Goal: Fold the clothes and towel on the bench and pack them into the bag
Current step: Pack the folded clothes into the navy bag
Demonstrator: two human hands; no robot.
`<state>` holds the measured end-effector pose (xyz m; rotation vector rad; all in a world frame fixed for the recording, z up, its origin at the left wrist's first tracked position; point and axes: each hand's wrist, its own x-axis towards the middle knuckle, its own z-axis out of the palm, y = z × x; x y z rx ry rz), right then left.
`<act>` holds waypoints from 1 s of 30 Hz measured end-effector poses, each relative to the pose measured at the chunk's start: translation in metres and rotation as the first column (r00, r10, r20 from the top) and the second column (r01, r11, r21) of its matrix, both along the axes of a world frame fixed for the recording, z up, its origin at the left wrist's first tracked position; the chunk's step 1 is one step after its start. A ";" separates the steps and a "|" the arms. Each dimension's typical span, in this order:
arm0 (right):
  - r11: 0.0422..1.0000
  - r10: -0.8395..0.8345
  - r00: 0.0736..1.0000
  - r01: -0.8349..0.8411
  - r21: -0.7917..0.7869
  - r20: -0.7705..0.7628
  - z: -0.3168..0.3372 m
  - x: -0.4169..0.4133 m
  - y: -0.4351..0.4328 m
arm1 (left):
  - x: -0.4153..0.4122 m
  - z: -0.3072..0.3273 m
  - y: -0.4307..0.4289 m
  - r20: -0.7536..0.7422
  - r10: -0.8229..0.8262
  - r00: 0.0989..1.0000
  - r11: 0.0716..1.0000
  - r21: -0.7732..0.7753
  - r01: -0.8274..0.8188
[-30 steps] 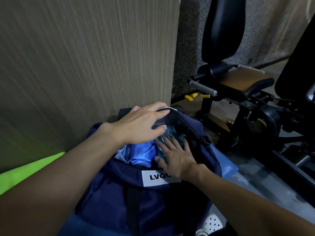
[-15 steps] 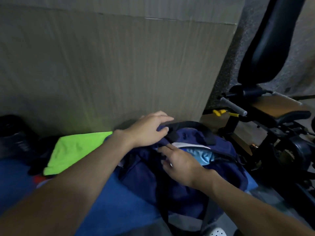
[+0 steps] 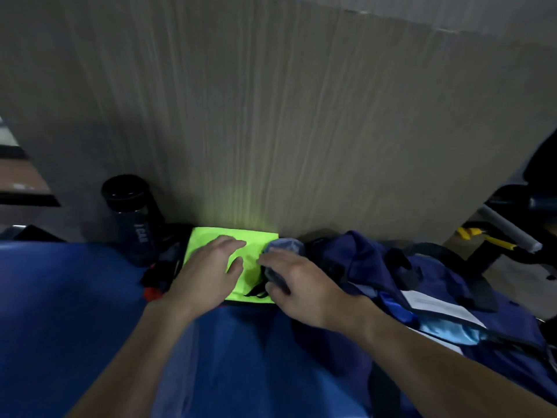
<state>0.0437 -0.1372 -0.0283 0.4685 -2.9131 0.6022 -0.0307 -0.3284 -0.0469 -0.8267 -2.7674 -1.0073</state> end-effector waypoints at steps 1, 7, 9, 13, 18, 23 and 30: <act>1.000 0.028 0.999 -0.028 0.014 0.023 -0.005 -0.008 -0.005 | -0.002 -0.009 -0.006 -0.014 0.002 1.000 1.000 -0.016 -0.002; 0.956 -0.028 0.988 -0.018 0.291 0.151 -0.023 -0.039 -0.004 | -0.009 -0.038 -0.016 -0.034 0.015 0.999 0.964 -0.264 -0.023; 0.932 -0.093 0.993 0.060 0.356 0.075 -0.030 -0.042 0.005 | -0.010 -0.040 -0.019 -0.044 0.029 0.999 0.955 -0.294 -0.040; 0.864 -0.261 0.965 0.240 0.442 -0.014 -0.043 -0.047 0.020 | -0.012 -0.045 -0.023 -0.053 0.026 0.998 0.932 -0.359 -0.043; 0.887 -0.451 0.892 0.444 0.123 0.034 -0.049 -0.070 0.016 | -0.012 -0.047 -0.022 -0.104 0.024 0.994 0.928 -0.368 -0.060; 0.827 -0.550 0.821 0.561 -0.038 0.153 -0.052 -0.099 0.010 | -0.012 -0.048 -0.024 -0.131 0.022 0.991 0.916 -0.394 -0.072; 0.731 -0.608 0.773 0.634 -0.253 0.182 -0.060 -0.118 0.007 | -0.014 -0.053 -0.023 -0.173 0.023 0.985 0.892 -0.441 -0.098</act>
